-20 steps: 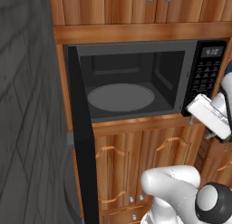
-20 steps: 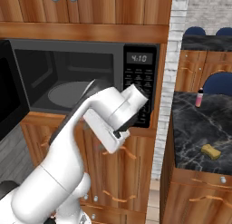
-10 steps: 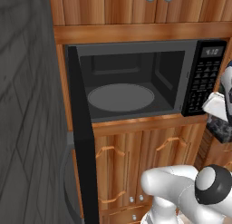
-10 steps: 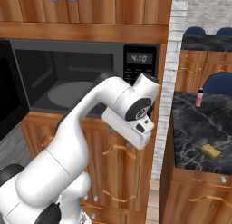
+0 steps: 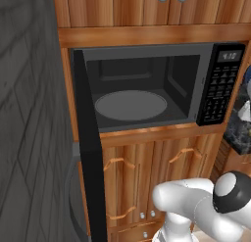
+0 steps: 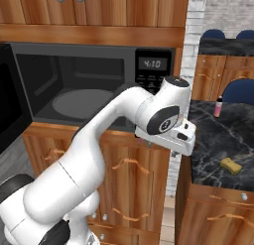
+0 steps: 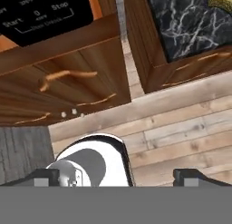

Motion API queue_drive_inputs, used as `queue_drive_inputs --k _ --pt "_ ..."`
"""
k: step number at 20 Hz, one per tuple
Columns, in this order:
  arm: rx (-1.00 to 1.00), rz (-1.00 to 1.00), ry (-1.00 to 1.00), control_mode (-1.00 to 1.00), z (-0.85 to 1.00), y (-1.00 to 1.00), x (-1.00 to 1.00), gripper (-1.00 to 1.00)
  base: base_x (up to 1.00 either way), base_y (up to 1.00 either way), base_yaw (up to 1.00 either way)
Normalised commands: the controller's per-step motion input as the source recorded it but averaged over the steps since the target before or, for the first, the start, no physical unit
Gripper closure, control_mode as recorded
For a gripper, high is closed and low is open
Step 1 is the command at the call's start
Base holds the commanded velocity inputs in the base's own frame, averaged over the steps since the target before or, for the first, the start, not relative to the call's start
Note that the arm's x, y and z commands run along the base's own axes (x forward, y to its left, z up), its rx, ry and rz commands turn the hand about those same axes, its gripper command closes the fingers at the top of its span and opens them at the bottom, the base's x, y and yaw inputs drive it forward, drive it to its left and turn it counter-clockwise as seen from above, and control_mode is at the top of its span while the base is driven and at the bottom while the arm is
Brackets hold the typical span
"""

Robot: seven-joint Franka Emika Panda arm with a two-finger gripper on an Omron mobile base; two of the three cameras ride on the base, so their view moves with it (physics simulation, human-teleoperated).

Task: Place the sponge inside the microwave to prepare for sanitizing.

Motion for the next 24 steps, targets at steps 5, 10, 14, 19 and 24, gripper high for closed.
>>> queue_drive_inputs --k 5,10,14,19,24 --pt "-0.31 0.24 -0.06 -1.00 0.00 -0.70 0.06 -1.00 0.00 0.00 0.00" --pt "-0.42 0.22 0.05 -1.00 -0.01 -0.60 0.28 -1.00 0.00 0.00 0.00" --pt "-0.11 0.01 0.20 -1.00 -0.18 -0.61 0.52 -1.00 0.00 0.00 0.00" --pt "0.07 0.01 0.10 -1.00 -0.03 -0.67 0.66 -1.00 0.00 0.00 0.00" --pt "0.33 0.13 0.00 -1.00 0.00 -0.75 0.52 -1.00 0.00 0.00 0.00"
